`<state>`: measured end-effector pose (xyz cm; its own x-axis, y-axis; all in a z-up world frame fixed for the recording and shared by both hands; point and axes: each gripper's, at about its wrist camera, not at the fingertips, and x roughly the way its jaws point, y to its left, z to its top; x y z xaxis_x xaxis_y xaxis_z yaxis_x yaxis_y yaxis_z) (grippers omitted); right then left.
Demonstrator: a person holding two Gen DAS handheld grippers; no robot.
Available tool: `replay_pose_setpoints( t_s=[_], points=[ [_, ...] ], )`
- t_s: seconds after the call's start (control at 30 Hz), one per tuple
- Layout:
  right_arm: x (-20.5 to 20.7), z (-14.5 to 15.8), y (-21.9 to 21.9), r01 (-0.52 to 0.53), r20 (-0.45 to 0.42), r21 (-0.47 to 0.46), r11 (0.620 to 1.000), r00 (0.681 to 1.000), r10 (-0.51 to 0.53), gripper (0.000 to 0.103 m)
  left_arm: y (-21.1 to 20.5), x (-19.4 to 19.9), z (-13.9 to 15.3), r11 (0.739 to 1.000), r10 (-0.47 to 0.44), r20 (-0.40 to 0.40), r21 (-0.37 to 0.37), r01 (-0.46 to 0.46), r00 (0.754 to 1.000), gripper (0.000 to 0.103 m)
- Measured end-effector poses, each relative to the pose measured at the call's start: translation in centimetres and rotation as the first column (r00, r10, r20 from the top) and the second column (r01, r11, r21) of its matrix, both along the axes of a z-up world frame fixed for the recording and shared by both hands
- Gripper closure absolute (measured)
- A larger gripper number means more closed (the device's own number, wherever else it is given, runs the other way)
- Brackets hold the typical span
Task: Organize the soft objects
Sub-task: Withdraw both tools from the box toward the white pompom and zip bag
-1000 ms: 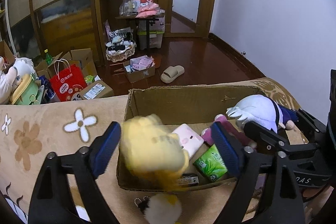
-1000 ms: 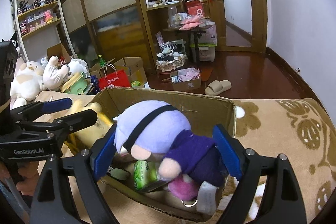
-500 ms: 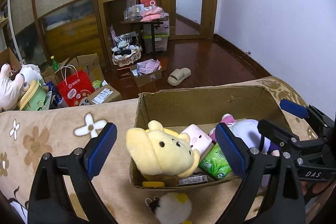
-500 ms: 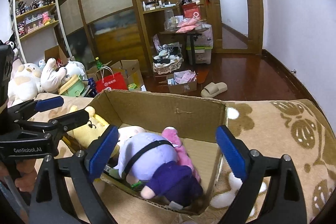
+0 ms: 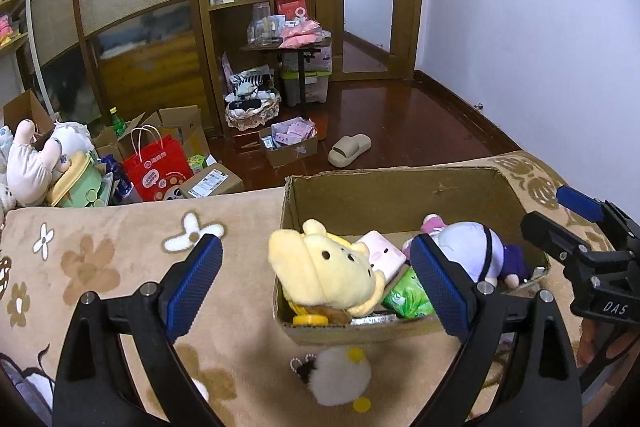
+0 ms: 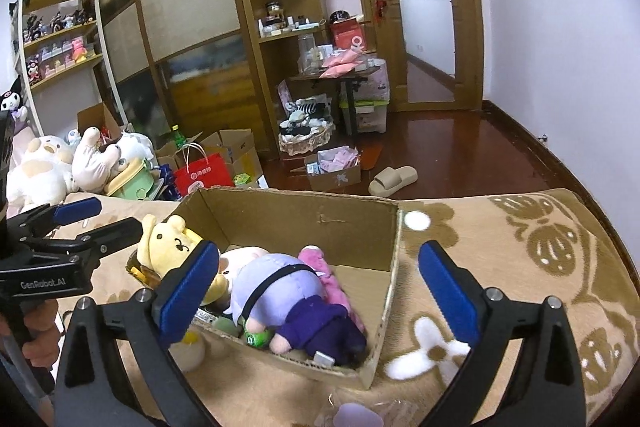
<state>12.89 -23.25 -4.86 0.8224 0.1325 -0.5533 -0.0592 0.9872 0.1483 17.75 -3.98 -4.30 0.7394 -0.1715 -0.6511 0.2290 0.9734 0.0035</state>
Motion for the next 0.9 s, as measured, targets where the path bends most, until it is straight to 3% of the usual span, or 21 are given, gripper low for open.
replay_pose_setpoints(
  t_s=[0.5, 0.9],
  points=[
    [-4.5, 2.6, -1.0, 0.055, 0.032, 0.007, 0.998, 0.998, -0.055, 0.000, 1.1, -5.1, 1.8, 0.998, 0.008, -0.012, 0.061, -0.007, 1.000, 0.009],
    [-7.5, 2.0, -0.9, 0.064, -0.008, -0.002, 0.998, 0.998, -0.064, 0.000, 1.6, -7.7, 1.1, 0.998, 0.013, -0.072, 0.062, -0.009, 0.997, 0.009]
  ],
)
